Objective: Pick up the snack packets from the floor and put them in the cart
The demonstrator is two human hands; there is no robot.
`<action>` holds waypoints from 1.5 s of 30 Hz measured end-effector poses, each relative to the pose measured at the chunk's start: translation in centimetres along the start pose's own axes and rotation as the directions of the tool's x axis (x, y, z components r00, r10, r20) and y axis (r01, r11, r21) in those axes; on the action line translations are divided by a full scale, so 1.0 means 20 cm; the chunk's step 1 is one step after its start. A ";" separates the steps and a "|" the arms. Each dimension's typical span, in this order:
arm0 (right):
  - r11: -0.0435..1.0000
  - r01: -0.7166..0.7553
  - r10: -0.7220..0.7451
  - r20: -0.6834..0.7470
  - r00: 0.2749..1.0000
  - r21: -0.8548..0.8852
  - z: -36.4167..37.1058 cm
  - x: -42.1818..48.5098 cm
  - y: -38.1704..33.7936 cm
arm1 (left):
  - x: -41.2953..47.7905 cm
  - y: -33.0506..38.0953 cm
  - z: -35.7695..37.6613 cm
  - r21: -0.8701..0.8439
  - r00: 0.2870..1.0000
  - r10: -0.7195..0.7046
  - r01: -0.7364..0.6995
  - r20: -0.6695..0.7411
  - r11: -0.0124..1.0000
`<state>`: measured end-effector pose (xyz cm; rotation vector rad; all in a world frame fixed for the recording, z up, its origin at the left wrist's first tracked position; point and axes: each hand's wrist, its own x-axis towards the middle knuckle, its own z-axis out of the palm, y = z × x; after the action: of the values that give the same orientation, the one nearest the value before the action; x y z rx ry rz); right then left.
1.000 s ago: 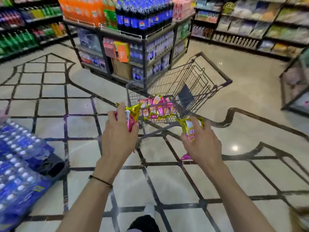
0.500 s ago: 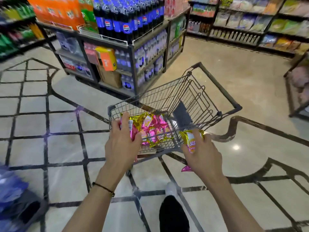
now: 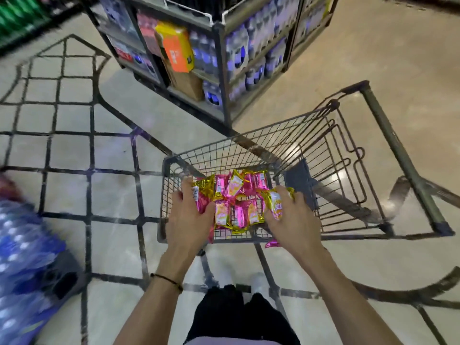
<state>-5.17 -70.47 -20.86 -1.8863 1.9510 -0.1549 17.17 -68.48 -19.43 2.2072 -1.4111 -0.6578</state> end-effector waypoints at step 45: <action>0.986 -0.023 0.079 0.341 0.937 -0.166 1.11 1.28 0.39 | 1.36 -0.58 1.25 0.369 0.966 -0.135 0.046 0.219 0.928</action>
<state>-3.98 -90.33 -49.44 -1.8101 1.8085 0.3390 20.38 -91.59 -50.39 2.5618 -1.6708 -0.7717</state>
